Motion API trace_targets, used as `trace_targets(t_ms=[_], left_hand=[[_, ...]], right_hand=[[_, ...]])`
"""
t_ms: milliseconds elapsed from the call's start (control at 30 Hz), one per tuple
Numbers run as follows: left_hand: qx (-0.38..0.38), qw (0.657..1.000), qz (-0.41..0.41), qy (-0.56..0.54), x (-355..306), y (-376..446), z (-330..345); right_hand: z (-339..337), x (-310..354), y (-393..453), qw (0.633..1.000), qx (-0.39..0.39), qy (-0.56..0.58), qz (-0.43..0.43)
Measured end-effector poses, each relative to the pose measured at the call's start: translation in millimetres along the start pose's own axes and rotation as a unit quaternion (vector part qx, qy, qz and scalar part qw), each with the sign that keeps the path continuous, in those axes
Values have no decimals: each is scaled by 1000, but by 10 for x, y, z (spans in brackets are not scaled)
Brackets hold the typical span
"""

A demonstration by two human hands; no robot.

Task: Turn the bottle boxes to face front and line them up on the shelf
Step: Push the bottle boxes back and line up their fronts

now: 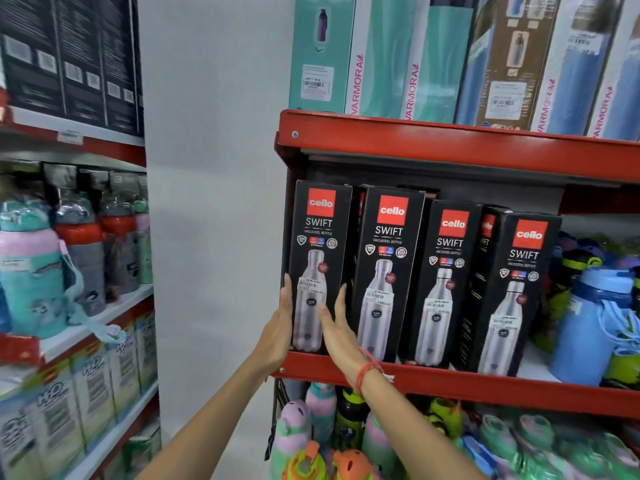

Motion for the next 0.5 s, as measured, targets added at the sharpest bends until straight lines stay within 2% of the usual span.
trace_targets(t_ms=[367, 433, 500], left_hand=[[15, 999, -31, 7, -87, -267, -45], [-2, 999, -33, 19, -110, -289, -33], [-56, 997, -16, 45, -109, -335, -9]], right_hand=[[-56, -111, -154, 999, 14, -28, -26], [-91, -106, -162, 999, 13, -34, -29], [-174, -101, -193, 998, -32, -41, -35]])
Point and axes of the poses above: each hand's wrist, its own y-axis towards the middle knuckle, its own z-axis out of the palm, x = y × z, the point moved 4 cm from there along y, towards the middle knuckle, and after that the axes turned 9 degrees about -y, right-handed, at the moved point
